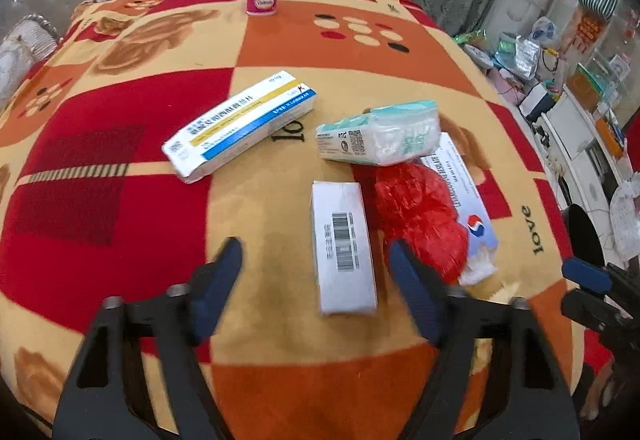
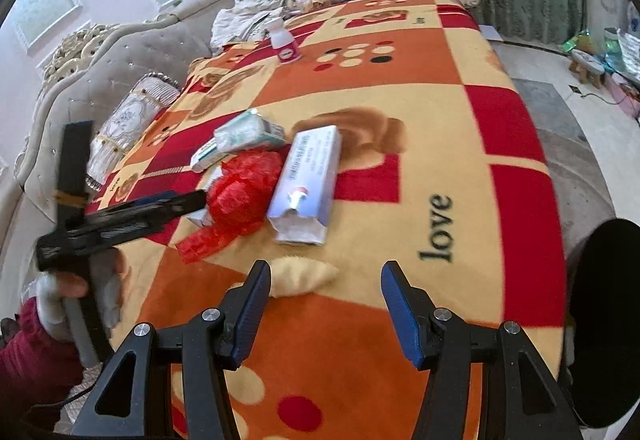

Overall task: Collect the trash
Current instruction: 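Move both tools back to the trash pile on the blanket, then grasp the white barcode box with the left tool while the right tool grasps the red mesh bag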

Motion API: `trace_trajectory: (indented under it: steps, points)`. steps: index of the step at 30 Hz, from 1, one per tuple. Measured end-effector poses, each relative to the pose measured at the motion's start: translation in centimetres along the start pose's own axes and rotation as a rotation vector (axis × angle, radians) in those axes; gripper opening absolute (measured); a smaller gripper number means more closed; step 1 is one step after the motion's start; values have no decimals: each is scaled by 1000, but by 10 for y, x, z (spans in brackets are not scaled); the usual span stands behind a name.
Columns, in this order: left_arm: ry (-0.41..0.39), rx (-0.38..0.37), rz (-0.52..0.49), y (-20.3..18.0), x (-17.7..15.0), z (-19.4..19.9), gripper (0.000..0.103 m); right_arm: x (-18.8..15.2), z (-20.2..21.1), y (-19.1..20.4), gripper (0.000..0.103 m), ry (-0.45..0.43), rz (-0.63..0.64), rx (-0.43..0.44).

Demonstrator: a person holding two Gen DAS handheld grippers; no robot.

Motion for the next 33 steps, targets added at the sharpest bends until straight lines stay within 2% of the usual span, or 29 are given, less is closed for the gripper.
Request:
trace_trajectory:
  steps: [1, 2, 6, 13, 16, 20, 21, 25, 33]
  points:
    - [17, -2, -6, 0, 0, -5, 37, 2, -2, 4, 55, 3, -1, 9]
    - [29, -5, -7, 1, -1, -8, 27, 4, -3, 6, 55, 5, -2, 21]
    - [7, -32, 16, 13, -4, 4, 26, 14, -12, 29, 55, 4, 10, 67]
    - [-36, -12, 59, 44, -12, 41, 26, 36, -52, 83, 55, 23, 90, 131]
    - [-46, -6, 68, 52, -16, 49, 26, 41, -82, 98, 55, 46, 135, 84]
    - [-37, -12, 91, 56, -25, 50, 26, 41, -114, 99, 44, 79, 168, 9]
    - [-34, -17, 95, 56, -27, 50, 27, 40, -119, 96, 37, 76, 179, -23]
    - [-36, -30, 99, 50, -30, 51, 26, 37, -107, 90, 33, 79, 178, -5]
    - [-66, -66, 59, 15, -29, 65, 26, 17, -43, 89, 33, 29, 157, 91]
Point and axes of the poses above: each gripper's, at about its wrist camera, not at the fingertips, and z roughly against the way its jaws point, y to its left, x to its top, the point moved 9 cm from there along -z, roughly the way its jaws point, and after that the axes turned 7 degrees about -z, right-handed, at the moved point
